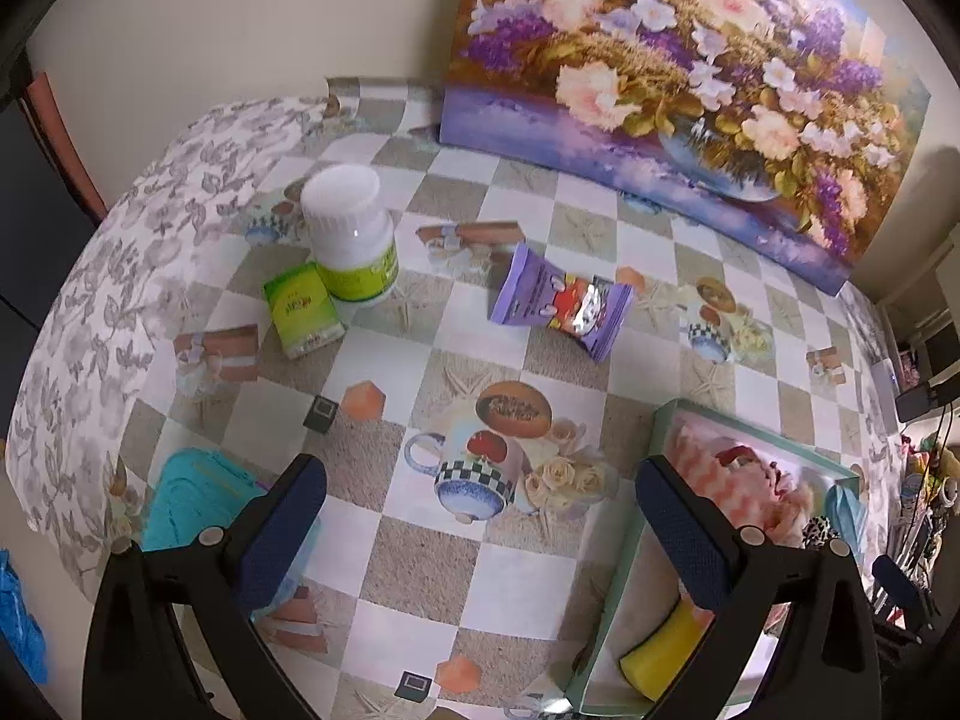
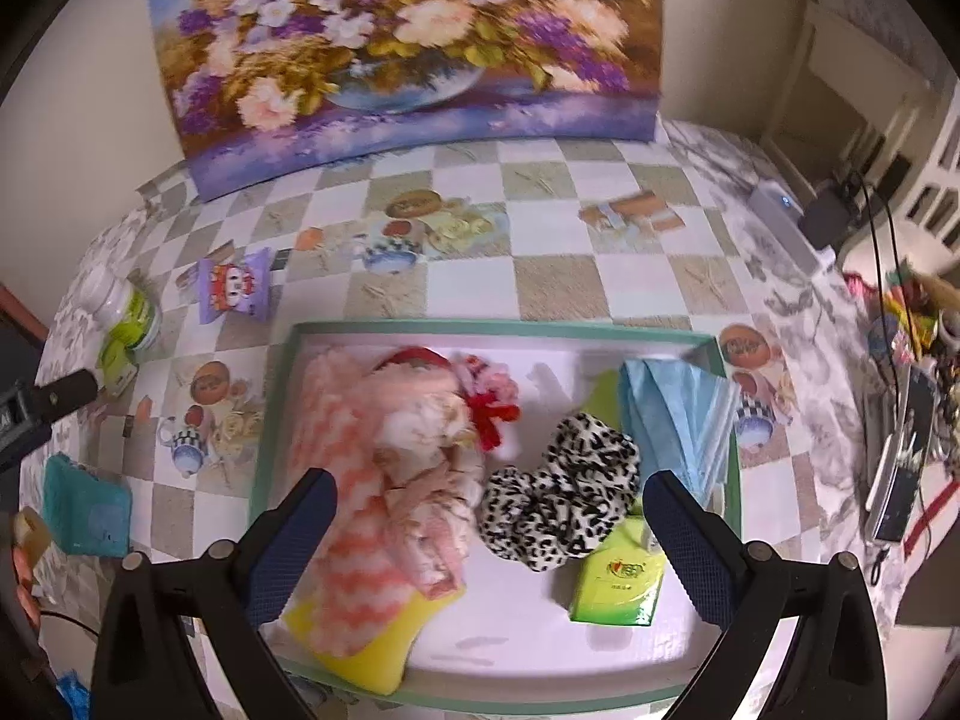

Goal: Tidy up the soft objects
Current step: 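Move both open grippers from the tray toward the green tissue pack and purple snack bag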

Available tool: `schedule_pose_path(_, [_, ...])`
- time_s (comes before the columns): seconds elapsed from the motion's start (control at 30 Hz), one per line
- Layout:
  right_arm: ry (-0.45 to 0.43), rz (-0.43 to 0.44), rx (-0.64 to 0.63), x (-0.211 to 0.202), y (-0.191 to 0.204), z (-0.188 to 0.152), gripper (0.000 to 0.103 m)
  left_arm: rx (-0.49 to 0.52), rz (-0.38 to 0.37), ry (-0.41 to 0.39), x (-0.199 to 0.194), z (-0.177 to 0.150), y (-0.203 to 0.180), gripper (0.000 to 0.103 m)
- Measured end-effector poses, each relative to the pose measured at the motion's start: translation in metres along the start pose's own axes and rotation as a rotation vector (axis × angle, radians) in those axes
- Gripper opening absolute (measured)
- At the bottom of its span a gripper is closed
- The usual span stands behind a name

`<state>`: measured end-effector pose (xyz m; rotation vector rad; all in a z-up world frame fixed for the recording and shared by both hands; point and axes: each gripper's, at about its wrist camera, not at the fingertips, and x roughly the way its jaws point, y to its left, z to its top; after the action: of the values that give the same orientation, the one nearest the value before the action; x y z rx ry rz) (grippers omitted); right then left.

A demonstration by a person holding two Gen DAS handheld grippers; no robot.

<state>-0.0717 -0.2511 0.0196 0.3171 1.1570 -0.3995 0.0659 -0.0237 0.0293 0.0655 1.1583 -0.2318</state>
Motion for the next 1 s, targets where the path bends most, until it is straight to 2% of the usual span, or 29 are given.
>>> schedule_pose_path(0.23, [-0.020, 0.028, -0.095, -0.006, 0.044, -0.005, 0.103, 0.001, 0.008, -0.005, -0.003, 0.003, 0.011, 0.103])
schedule_pose_path(0.33, [-0.010, 0.036, -0.131, -0.004, 0.062, -0.008, 0.103, -0.027, 0.034, -0.002, -0.001, 0.004, 0.026, 0.103])
schedule_pose_path(0.5, [0.001, 0.046, -0.152, -0.001, 0.080, -0.010, 0.103, -0.072, 0.072, -0.010, -0.001, 0.006, 0.051, 0.103])
schedule_pose_path(0.8, [0.027, 0.066, -0.161, 0.007, 0.106, -0.014, 0.103, -0.151, 0.088, -0.009, -0.001, 0.008, 0.094, 0.103])
schedule_pose_path(1.0, [0.033, 0.075, -0.174, 0.012, 0.126, -0.016, 0.103, -0.178, 0.091, -0.011, -0.002, 0.009, 0.109, 0.103])
